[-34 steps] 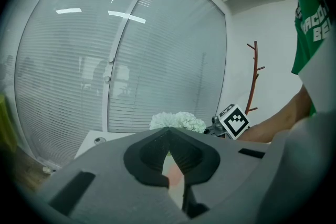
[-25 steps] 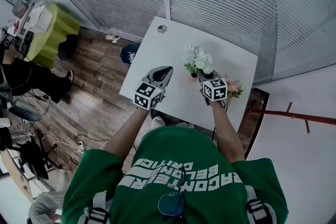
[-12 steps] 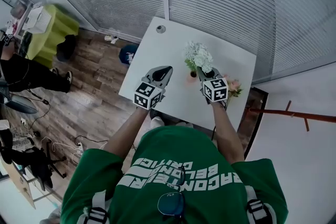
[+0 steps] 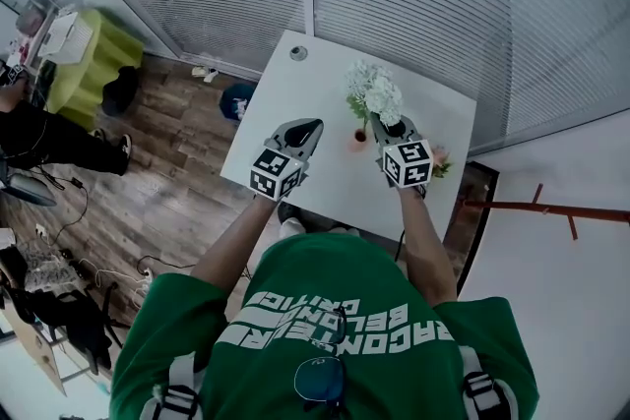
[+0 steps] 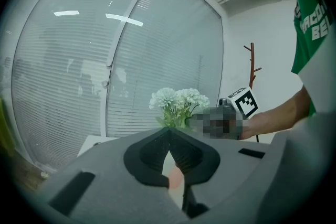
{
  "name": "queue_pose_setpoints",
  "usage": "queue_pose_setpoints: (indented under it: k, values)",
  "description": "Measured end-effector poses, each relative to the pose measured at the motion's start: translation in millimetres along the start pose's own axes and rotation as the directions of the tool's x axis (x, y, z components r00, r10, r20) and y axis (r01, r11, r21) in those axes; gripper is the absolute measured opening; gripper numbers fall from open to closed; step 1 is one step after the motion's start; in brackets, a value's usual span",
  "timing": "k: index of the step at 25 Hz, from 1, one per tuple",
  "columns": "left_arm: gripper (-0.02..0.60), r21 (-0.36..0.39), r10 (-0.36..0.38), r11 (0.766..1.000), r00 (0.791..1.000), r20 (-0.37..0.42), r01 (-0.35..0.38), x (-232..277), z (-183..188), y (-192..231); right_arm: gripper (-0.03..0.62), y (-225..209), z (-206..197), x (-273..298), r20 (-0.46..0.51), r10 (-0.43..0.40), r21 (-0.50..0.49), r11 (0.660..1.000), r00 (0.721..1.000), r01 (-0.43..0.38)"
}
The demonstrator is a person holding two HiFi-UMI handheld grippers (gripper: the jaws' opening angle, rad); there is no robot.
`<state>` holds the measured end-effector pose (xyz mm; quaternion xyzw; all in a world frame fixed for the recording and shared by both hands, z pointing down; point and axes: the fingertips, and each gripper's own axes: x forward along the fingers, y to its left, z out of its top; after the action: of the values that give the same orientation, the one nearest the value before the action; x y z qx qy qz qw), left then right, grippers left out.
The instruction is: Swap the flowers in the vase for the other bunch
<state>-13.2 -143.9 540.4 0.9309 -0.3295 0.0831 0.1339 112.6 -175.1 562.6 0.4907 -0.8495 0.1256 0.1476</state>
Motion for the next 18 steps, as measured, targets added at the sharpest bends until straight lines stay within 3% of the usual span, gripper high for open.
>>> queue_pose_setpoints:
  k: [11,18]
  values:
    - [0.009,0.009,-0.012,1.000,1.000,0.006,0.012,-3.1,-0.3,-1.9,0.034,8.8,46.8,-15.3,0.113,-0.006,0.009,1.000,0.994,0.005]
    - [0.009,0.004,0.009,1.000,1.000,0.012,-0.009,-12.0,3.4,6.9,0.028,18.5,61.2,-9.1,0.126,0.012,0.000,1.000,0.992,-0.012]
